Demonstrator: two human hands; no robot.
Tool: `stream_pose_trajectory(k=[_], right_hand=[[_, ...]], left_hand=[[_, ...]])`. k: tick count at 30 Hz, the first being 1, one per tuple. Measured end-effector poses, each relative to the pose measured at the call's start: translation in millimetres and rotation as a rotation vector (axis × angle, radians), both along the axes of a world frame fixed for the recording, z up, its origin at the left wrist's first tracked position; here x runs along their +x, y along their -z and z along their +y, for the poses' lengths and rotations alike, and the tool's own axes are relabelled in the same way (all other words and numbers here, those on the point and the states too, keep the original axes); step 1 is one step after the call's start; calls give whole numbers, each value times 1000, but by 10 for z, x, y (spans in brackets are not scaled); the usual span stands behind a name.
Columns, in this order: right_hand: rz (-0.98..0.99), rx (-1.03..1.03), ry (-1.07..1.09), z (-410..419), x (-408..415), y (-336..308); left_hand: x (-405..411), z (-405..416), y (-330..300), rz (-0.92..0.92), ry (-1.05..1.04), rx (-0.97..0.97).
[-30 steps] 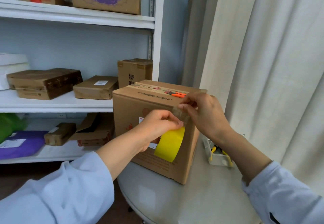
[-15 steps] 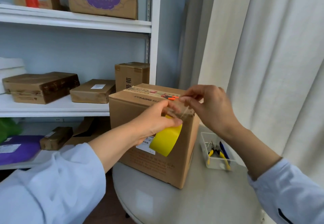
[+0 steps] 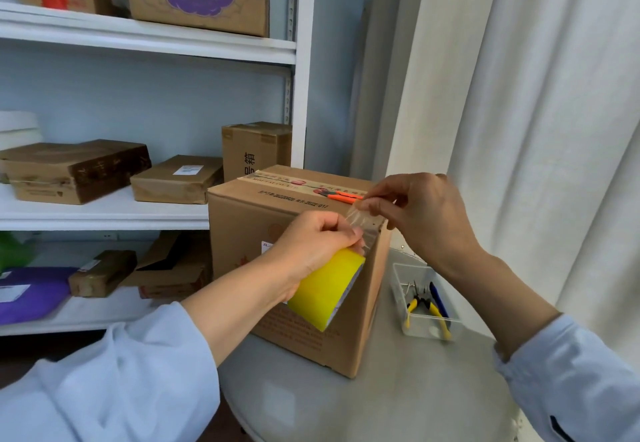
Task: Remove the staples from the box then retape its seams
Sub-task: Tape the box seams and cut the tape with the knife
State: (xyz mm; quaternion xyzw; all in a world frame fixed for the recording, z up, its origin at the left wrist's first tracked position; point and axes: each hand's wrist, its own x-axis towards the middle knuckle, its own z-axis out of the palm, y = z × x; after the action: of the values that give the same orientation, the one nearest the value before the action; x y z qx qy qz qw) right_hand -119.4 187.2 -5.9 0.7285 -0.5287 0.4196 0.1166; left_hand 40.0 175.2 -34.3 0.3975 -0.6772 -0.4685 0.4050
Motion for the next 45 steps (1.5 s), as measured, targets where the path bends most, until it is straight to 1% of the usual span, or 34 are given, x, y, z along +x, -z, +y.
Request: stream_pose_trajectory(k=[1,3,4,7,8,11,13,15,17,19,21,22,23,26,27,28,30,32,34,37,39,42,45], right_hand=[[-42,-23,16,-6,-6,1],[-219,-45,28,-2,4,-6],[-272,-45,47,-5,20,-1],[-225,3,146,13,30,-7],[-255,30,148,8,-5,-19],[-462,151,41,6,-135,-54],[-514,287,-85,55,-145,-42],[-468,378,-190,96,-103,-8],[-433,419,-270,88,-77,20],[-470,433,-305,78,-62,44],[-494,370,-277,65,-35,43],[-457,298,-232,62,-12,31],[-376,209,-172,65,9,10],[1,-20,39,106,89,-89],[74,-52,73,119,106,-122],[107,-59,87,122,108,-148],[97,-28,87,81,68,-171],[46,39,76,-6,9,-172],[-18,148,49,-95,-62,-167],[-125,369,-41,-176,-129,-140],[-182,457,-77,-217,-157,-127],[-225,517,-98,-292,-193,-136],[-236,557,-105,-339,-213,-156]], left_hand=[[-15,1,-9,-5,-19,-43],[-62,19,-63,8,-43,-97],[-82,24,-94,19,-54,-115],[-88,42,-147,5,-69,-154],[-64,48,-138,-3,-68,-156],[26,49,-55,-28,-94,-134],[51,54,0,-26,-104,-135],[44,61,31,-27,-94,-138],[36,67,46,-30,-81,-132],[32,83,63,-33,-63,-131],[24,104,70,-21,-60,-132],[13,115,69,-7,-65,-126],[-10,124,63,2,-74,-119],[-97,132,46,-1,-87,-66],[-114,123,41,1,-88,-35],[-124,115,28,6,-91,-7],[-128,94,2,19,-103,37],[-124,70,-25,13,-107,75],[-114,45,-40,-16,-87,151],[-50,9,-63,-45,-34,288],[-25,-52,-74,-76,1,309],[-27,-136,-117,-153,26,316],[-23,-207,-149,-177,46,327]])
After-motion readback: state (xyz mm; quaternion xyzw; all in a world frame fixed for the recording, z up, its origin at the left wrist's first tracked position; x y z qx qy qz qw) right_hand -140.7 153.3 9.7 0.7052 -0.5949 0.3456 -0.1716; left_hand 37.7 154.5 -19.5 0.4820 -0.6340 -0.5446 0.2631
